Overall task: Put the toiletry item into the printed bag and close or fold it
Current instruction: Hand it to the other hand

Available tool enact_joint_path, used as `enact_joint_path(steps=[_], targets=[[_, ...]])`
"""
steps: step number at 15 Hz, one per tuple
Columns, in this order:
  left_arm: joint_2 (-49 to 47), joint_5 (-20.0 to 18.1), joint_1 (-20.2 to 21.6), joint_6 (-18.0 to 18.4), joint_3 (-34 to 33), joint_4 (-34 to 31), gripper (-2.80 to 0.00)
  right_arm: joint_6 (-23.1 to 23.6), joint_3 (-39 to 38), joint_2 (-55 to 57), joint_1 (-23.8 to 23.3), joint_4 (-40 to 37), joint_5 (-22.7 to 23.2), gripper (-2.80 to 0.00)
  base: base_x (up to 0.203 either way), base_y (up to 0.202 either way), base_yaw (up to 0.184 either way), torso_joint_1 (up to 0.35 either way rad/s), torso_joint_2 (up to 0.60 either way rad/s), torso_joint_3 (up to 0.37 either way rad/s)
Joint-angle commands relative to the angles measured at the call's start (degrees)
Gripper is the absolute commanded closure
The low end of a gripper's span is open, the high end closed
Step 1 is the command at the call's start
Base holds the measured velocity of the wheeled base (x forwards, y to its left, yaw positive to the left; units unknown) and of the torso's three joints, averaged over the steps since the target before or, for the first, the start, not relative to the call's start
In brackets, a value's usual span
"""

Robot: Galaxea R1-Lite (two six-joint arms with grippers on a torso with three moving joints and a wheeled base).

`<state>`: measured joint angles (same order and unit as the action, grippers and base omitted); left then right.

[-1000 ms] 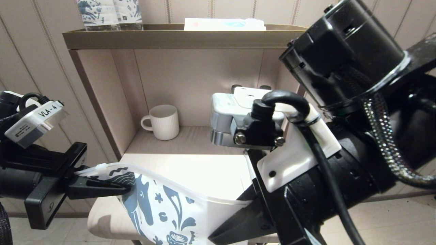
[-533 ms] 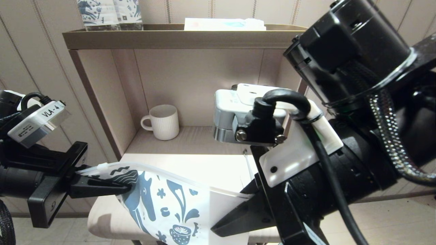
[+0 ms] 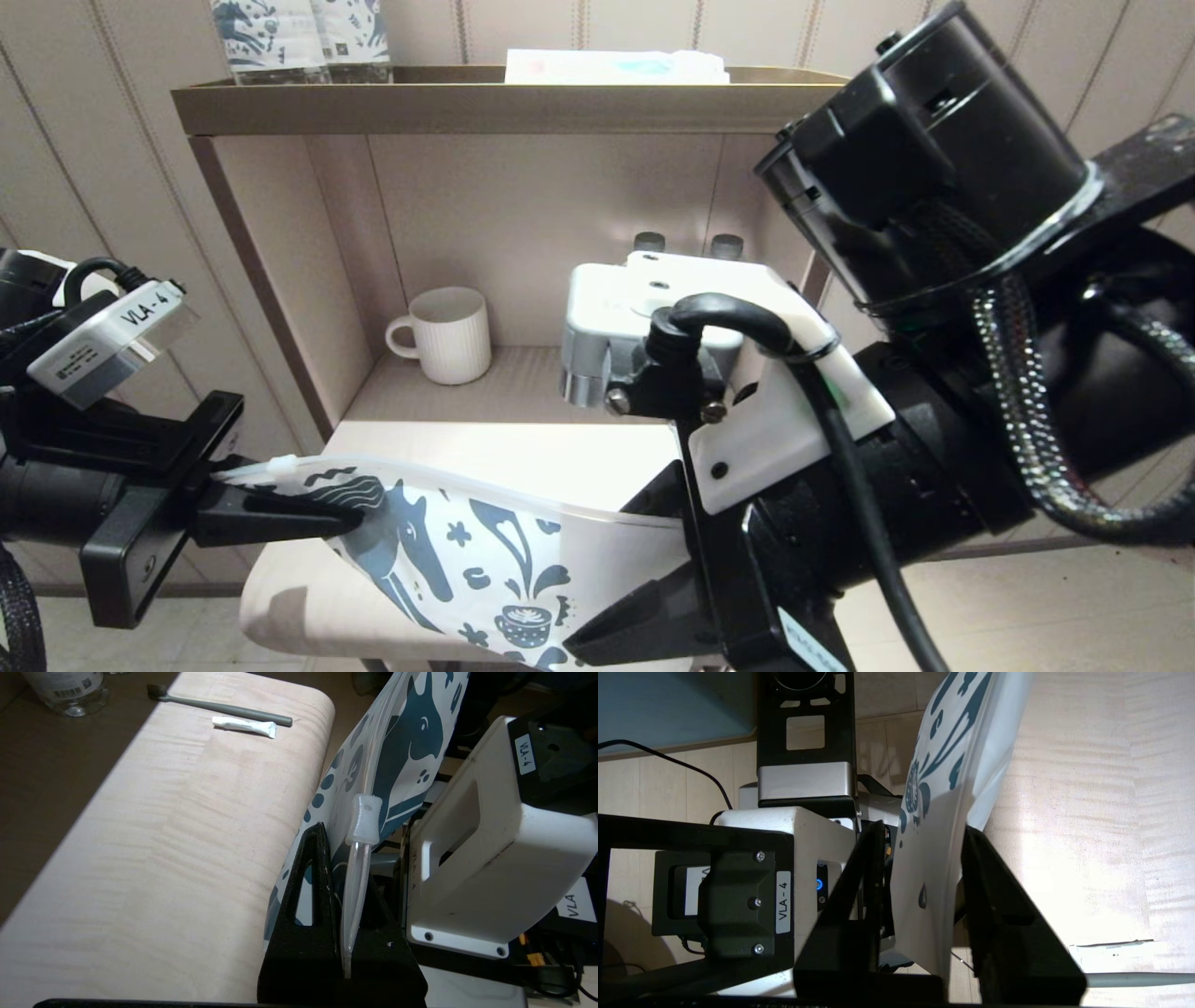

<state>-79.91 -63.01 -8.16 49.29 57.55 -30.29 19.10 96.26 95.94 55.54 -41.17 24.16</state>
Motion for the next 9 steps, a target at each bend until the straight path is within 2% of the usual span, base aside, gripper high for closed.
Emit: enact_joint_path(steps=[1,4,6,9], targets=[[0.0,-0.3,0.0,0.3,-0.1,-0.2,0.00,0.0,-0.4,0.2,-0.1,0.1,0.1,-2.80,0.000,0.000,0.000,0.000,0.00,0.000],[-0.5,-0.2,-0.3,0.3,-0.1,-0.1,0.00,-0.3,0.5,0.4,-0.3,0.8,0.3,-2.80,0.000,0.000,0.000,0.000,0.00,0.000],[-1.0,1.7,-1.4,0.3,-0.4,-0.1,0.00,-1.7,0.4,0.7,0.0,3.7,-0.2,-2.80,0.000,0.000,0.000,0.000,0.00,0.000],[-1.2,2.2,-2.7,0.3,-0.7,-0.1,0.00,-2.3,3.1,1.9,0.5,5.2,-0.5,-2.80,0.000,0.000,0.000,0.000,0.00,0.000]])
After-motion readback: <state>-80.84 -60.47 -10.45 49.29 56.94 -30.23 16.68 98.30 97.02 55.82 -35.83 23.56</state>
